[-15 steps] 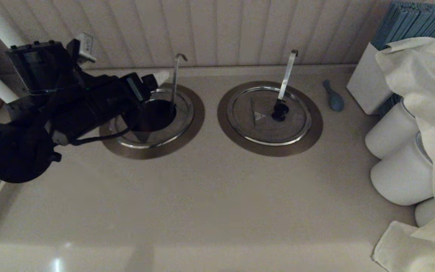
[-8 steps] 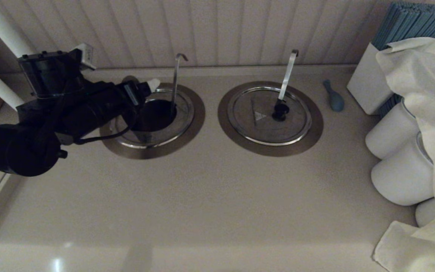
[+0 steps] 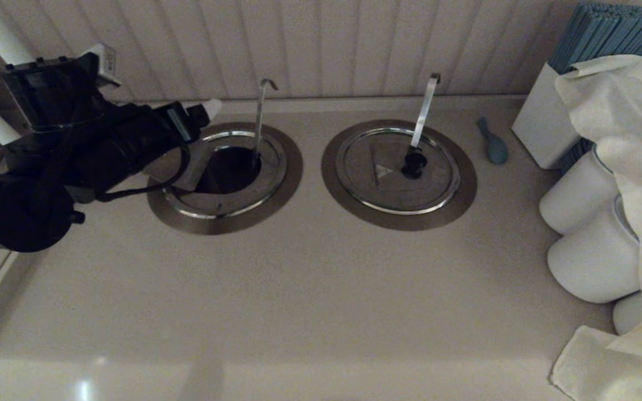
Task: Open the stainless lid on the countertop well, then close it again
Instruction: Stir with a spoon
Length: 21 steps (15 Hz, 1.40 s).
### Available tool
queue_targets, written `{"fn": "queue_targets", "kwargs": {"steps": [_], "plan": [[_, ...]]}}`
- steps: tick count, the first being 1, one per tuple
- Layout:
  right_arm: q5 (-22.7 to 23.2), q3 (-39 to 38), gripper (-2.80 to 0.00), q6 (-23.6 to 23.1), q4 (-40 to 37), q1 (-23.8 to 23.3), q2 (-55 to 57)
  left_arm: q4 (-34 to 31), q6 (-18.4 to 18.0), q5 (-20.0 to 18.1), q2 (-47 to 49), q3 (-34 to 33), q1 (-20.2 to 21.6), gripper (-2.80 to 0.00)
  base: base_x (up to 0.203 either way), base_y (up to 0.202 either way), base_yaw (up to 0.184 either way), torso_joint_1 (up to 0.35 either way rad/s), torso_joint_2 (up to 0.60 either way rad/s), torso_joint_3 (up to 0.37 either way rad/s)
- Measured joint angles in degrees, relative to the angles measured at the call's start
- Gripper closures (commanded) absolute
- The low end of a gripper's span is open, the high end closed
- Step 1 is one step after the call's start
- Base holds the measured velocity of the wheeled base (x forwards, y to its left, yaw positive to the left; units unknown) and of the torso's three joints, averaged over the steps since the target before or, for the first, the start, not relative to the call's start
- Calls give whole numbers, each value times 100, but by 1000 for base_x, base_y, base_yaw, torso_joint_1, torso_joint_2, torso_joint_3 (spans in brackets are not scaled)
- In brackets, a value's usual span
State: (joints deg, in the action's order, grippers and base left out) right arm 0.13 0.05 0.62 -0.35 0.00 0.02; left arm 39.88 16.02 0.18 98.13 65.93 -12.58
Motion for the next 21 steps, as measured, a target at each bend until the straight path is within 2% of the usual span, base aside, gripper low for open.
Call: {"fn": "queue_targets", "kwargs": {"steps": [3, 7, 10, 15, 21], "plan": [[-2, 0, 0, -1, 4, 0, 0, 4, 2, 23, -44, -44, -170, -280, 0, 0, 0, 0, 0, 0], [0, 0, 0, 0, 2, 0, 0, 171, -11, 52, 210, -15, -188, -280, 0, 0, 0, 0, 0, 0], [0, 0, 0, -2, 2, 0, 0, 407, -71, 45, 480, 253, -200, -280, 0, 0, 0, 0, 0, 0], [-6, 2, 0, 1, 5, 0, 0, 317, -416, 5, 1368, 1283, -279, -280, 0, 0, 0, 0, 0, 0], [0, 2, 0, 0, 0, 0, 0, 155, -442, -6, 2394, 2669, -330, -280, 0, 0, 0, 0, 0, 0]]}}
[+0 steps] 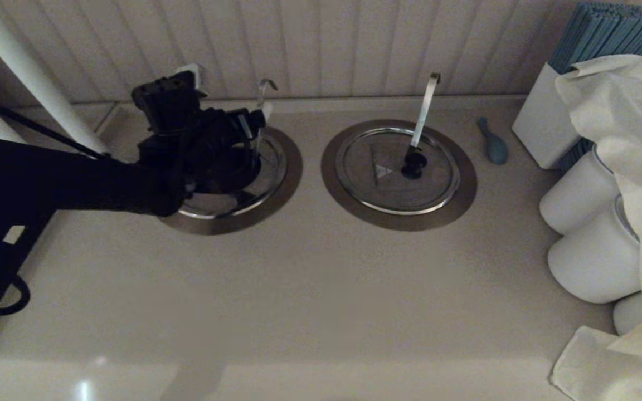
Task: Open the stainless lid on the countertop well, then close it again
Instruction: Stir with a spoon
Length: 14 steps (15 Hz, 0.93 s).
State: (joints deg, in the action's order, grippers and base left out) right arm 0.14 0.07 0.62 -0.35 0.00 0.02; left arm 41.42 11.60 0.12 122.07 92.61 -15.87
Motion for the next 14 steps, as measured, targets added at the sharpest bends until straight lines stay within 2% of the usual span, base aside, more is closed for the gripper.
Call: {"fn": "queue_targets", "kwargs": {"steps": [4, 8, 11, 12, 14], "plan": [[0, 0, 0, 0, 2, 0, 0, 20, 23, 39, 559, 548, -3, -280, 0, 0, 0, 0, 0, 0], [2, 0, 0, -1, 1, 0, 0, 33, 16, 92, 936, 765, -11, -280, 0, 0, 0, 0, 0, 0], [0, 0, 0, 0, 2, 0, 0, 37, 10, 476, 1203, 1128, -33, -280, 0, 0, 0, 0, 0, 0], [0, 0, 0, 0, 2, 0, 0, 39, 1, 695, 1304, 1283, -50, 0, 0, 0, 0, 0, 0, 0], [0, 0, 0, -1, 2, 0, 0, 35, -3, 887, 1426, 1430, -105, 0, 0, 0, 0, 0, 0, 0]]}}
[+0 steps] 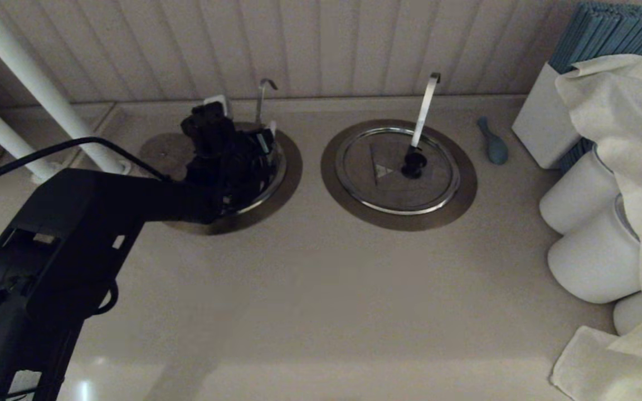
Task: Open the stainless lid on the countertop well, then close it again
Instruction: Stir with a spoon
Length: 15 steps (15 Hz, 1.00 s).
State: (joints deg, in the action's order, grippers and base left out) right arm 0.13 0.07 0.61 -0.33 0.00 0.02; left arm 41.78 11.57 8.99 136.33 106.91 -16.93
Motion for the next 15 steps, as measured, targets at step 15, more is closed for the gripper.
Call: {"fn": "queue_targets", "kwargs": {"steps": [15], "plan": [[-2, 0, 0, 2, -2, 0, 0, 56, 17, 0, -453, -263, -57, 0, 0, 0, 0, 0, 0, 0]]}}
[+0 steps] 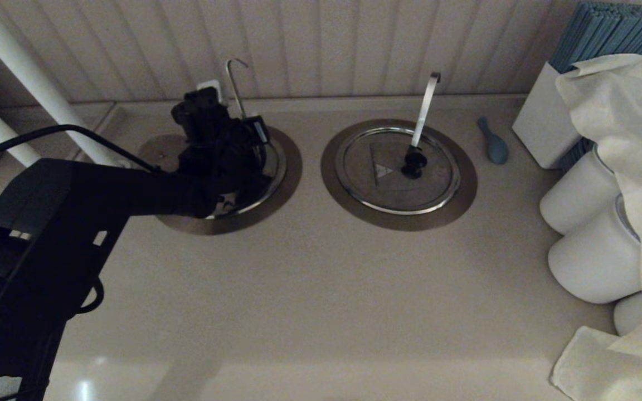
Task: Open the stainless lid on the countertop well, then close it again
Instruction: Stir with a spoon
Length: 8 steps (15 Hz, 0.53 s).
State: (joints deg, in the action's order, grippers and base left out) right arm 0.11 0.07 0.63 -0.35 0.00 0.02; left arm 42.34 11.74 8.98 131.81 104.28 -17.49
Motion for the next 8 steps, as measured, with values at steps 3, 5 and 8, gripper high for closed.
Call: {"fn": "queue_targets", "kwargs": {"steps": [3, 5, 8], "plan": [[3, 0, 0, -1, 3, 0, 0, -122, -24, -49, -624, -496, 21, 0, 0, 0, 0, 0, 0, 0], [0, 0, 0, -2, 2, 0, 0, -308, -211, -76, -980, -746, 75, 0, 0, 0, 0, 0, 0, 0], [2, 0, 0, -2, 2, 0, 0, -436, -645, -139, -1211, -867, 190, 0, 0, 0, 0, 0, 0, 0]]}}
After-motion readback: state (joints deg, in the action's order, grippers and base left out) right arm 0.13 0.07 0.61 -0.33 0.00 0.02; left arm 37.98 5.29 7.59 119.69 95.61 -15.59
